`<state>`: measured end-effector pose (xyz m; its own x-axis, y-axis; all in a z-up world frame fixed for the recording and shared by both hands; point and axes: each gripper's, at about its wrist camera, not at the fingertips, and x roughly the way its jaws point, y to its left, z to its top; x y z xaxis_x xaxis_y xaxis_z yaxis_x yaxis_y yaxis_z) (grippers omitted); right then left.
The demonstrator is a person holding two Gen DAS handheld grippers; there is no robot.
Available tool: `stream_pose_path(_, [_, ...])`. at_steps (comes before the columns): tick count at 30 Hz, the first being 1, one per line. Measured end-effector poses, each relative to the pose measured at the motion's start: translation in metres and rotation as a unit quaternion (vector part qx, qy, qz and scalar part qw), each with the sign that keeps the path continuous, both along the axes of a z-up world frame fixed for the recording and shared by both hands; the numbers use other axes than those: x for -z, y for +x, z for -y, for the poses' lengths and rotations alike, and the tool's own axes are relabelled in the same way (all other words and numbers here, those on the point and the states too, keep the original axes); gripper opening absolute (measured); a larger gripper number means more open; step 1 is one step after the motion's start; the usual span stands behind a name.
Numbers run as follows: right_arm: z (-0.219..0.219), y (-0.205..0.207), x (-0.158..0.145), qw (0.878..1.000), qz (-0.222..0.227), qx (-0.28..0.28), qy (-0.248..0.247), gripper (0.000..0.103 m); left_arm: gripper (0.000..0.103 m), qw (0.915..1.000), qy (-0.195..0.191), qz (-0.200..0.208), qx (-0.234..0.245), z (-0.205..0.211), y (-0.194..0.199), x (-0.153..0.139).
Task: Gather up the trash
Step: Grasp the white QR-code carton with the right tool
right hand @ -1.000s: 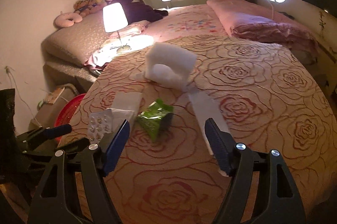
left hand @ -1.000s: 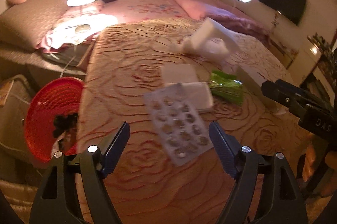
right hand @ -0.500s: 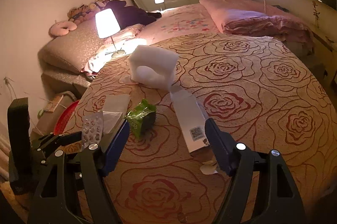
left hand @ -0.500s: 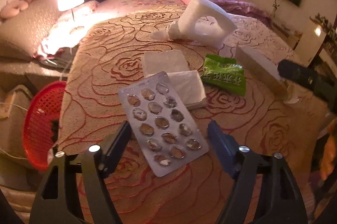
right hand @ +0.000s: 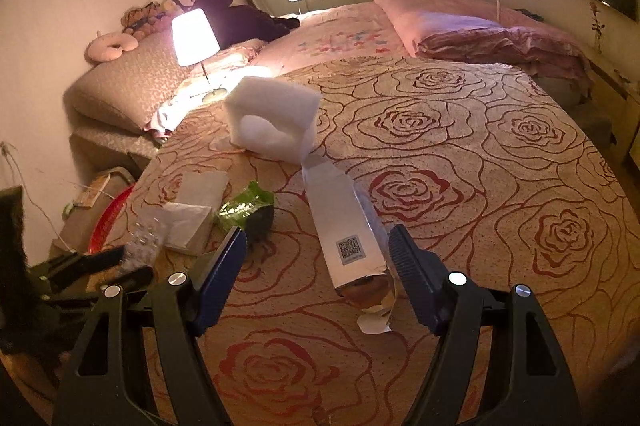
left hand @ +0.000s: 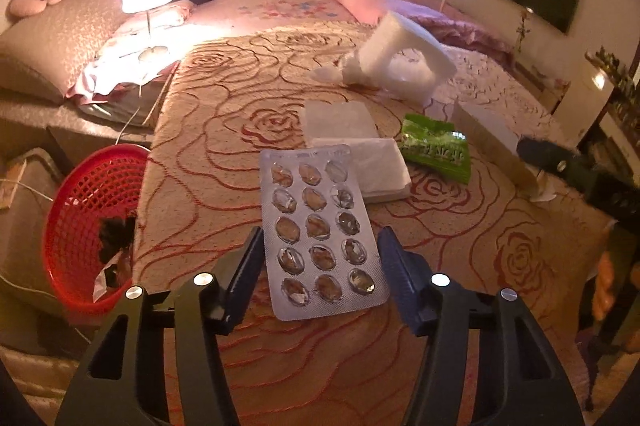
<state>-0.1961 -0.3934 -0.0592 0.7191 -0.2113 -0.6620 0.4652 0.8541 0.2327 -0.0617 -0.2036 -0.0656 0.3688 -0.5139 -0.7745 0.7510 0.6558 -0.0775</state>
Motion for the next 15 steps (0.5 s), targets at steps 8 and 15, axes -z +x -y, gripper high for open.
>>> stream_pose_path(8, [0.010,0.011,0.013,0.999,-0.026,0.006,-0.025,0.071,0.055,0.9996,-0.020,0.010,-0.017,-0.016,0.006,-0.014])
stream_pose_path(15, [0.020,0.023,0.024,0.999,-0.043,-0.006,-0.031,0.050,0.055,0.9995,-0.021,0.010,-0.023,-0.019,0.008,-0.015])
